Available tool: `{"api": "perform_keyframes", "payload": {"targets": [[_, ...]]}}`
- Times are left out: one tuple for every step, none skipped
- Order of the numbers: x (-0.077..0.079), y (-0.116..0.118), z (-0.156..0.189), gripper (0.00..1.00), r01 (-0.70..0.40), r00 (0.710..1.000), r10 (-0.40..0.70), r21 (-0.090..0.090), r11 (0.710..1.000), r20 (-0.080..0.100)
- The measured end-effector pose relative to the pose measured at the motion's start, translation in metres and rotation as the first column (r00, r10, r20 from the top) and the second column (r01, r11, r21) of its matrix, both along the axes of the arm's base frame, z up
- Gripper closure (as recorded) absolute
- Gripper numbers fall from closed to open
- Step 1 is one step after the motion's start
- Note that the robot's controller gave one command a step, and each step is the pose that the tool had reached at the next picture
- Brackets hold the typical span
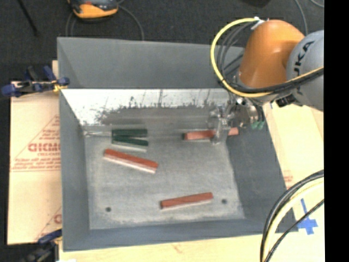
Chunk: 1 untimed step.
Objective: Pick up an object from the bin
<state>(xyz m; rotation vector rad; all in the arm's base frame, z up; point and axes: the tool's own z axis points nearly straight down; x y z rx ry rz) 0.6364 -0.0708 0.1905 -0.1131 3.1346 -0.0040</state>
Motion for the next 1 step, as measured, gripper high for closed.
{"api": "perform_keyframes", "payload": {"targets": [[0.0000,0.0000,0.0000,1.00,0.000,1.000,0.000,0.000,1.000,0.000]]}}
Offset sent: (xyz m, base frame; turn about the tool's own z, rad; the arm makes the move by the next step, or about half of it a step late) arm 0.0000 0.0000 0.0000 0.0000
